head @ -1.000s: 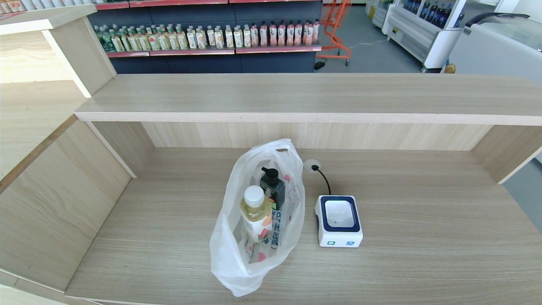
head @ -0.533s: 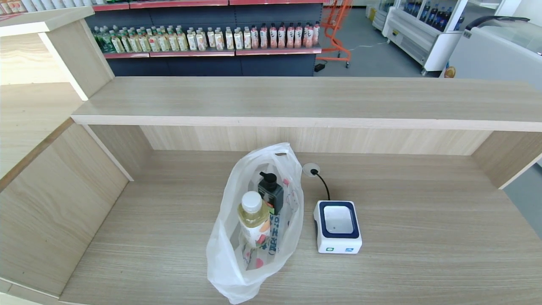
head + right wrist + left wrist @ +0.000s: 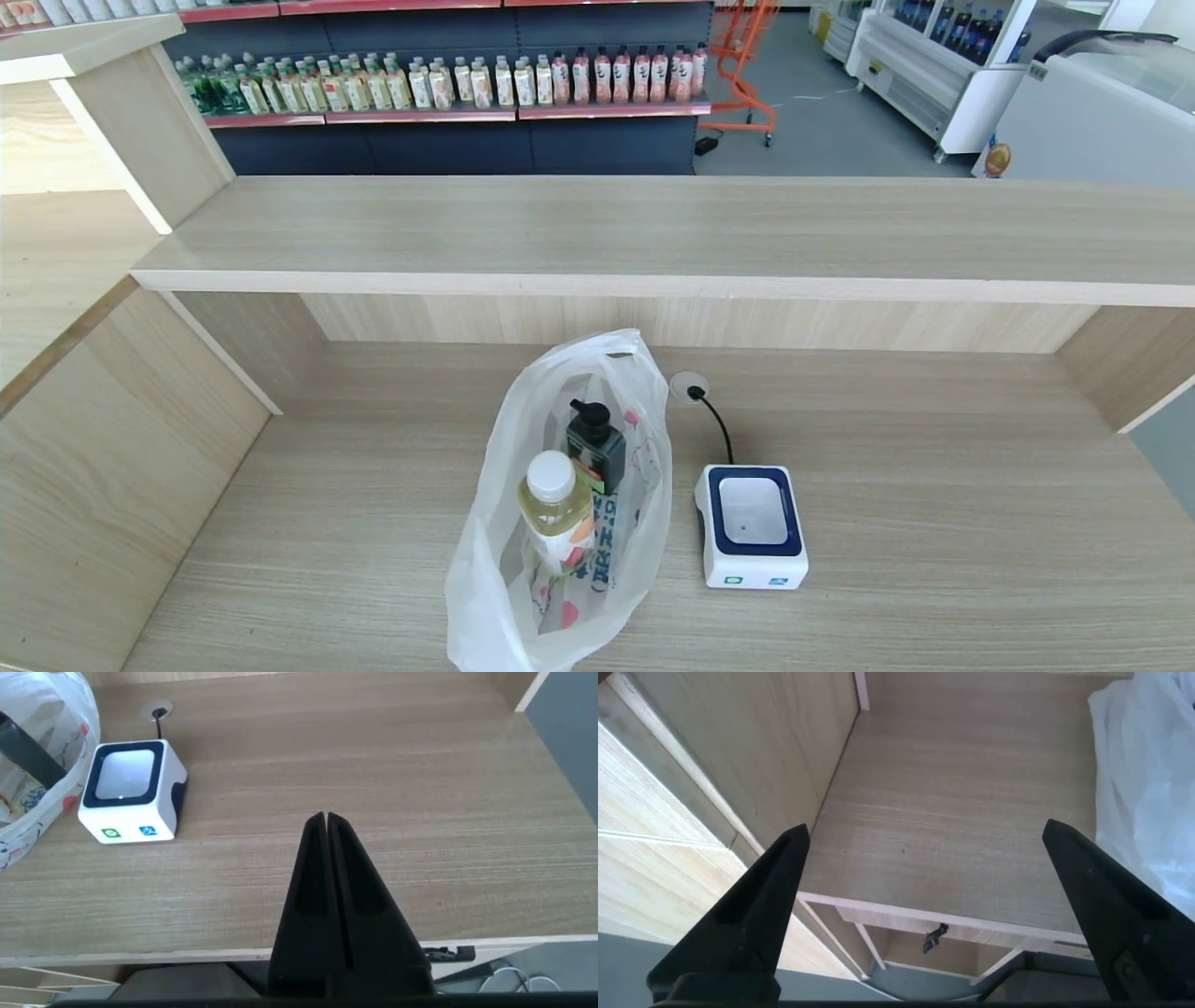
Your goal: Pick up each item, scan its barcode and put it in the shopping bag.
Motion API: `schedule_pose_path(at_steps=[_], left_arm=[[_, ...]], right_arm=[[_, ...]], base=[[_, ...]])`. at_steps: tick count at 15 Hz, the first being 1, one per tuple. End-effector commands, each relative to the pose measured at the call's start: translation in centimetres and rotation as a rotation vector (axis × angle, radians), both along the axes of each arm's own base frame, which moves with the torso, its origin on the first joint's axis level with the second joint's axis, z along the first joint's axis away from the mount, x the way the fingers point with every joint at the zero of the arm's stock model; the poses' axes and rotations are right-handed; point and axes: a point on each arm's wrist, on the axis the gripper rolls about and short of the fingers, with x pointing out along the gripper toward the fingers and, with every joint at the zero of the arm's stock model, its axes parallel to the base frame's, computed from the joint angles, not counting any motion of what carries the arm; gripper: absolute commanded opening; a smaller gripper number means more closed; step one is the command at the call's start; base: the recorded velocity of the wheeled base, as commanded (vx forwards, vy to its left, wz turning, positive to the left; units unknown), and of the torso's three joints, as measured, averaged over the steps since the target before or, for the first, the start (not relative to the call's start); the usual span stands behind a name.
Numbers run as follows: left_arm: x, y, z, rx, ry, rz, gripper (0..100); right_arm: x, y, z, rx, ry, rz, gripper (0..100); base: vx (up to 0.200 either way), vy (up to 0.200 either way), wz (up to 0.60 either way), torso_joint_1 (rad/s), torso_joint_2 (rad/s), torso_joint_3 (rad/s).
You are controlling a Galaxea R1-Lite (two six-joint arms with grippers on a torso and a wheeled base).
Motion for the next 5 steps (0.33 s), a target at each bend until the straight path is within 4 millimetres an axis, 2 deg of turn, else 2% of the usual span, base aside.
schedule_pose_path(at_steps=[1, 5], left_arm=[[0.0, 0.0, 0.0, 0.0, 0.0, 0.001, 100], [0.01, 0.0, 0.0, 0.0, 0.001, 0.001, 100]], right_arm=[[0.02, 0.0, 0.01, -0.001, 0.003, 0.001, 0], [0.02, 0.0, 0.01, -0.008, 0.003, 0.001, 0]], base=[[0.0, 0.0, 0.0, 0.0, 0.0, 0.0], [0.0, 0.0, 0.0, 0.0, 0.0, 0.0]])
